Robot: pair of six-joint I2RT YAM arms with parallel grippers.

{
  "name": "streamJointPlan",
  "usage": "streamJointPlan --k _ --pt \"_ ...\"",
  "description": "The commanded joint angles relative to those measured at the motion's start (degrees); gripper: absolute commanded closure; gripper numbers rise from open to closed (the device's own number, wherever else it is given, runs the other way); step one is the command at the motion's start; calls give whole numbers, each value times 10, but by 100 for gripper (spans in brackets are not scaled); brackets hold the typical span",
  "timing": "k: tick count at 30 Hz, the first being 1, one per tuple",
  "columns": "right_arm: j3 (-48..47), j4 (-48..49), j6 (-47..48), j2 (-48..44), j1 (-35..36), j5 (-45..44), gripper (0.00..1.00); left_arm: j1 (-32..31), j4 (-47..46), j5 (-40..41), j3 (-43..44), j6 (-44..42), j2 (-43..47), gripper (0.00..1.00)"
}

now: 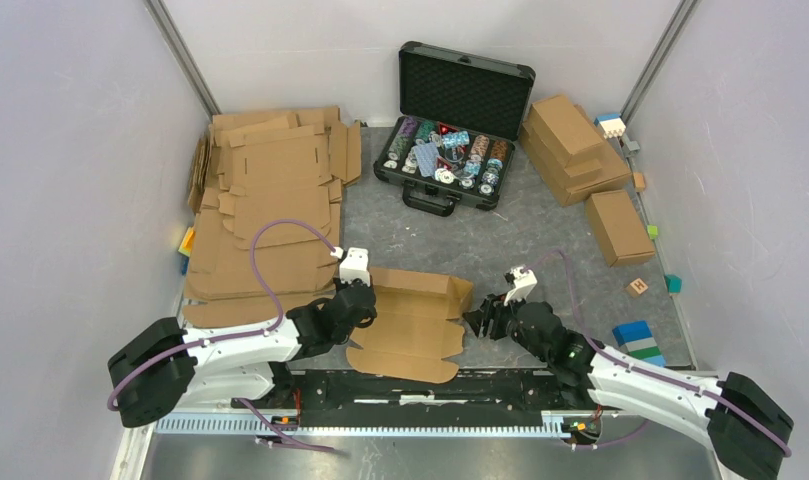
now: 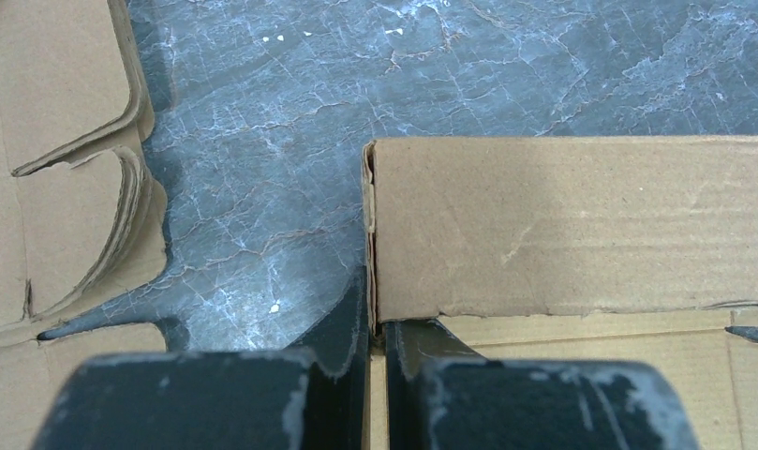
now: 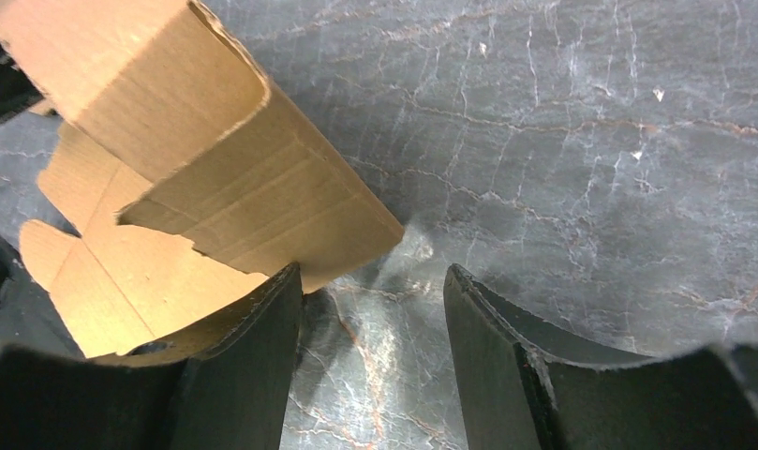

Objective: Fold the paper box

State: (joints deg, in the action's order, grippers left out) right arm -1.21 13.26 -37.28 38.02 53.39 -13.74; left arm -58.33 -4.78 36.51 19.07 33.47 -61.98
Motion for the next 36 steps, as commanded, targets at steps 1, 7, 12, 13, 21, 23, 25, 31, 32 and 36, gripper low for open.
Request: streamJointPlan --k 1,7,12,13,21,23,25,31,32,36 --pt "16 12 -1 4 0 -8 38 -1 -8 -10 9 39 -2 98" --pt "59 129 -40 -5 0 65 41 -1 -22 -20 5 48 -7 98" --pt "72 211 -62 16 0 90 41 -1 -23 -20 4 48 -4 98" --pt "69 217 -61 22 0 93 42 -1 -22 -20 4 47 -4 98" --pt "42 148 -16 -3 0 88 36 0 -10 -15 9 46 -3 98" --pt "34 130 6 -6 -1 95 36 -1 -10 -16 11 45 -4 98" --pt "23 118 26 9 0 105 37 -1 -10 -18 15 44 -7 98" --pt "16 161 45 58 1 133 43 -1 -10 -21 18 42 -9 98" --pt "16 163 51 67 0 133 43 -1 -9 -21 21 42 -10 98" --pt "-16 156 70 88 3 121 44 -1 -1 -25 30 41 -18 98"
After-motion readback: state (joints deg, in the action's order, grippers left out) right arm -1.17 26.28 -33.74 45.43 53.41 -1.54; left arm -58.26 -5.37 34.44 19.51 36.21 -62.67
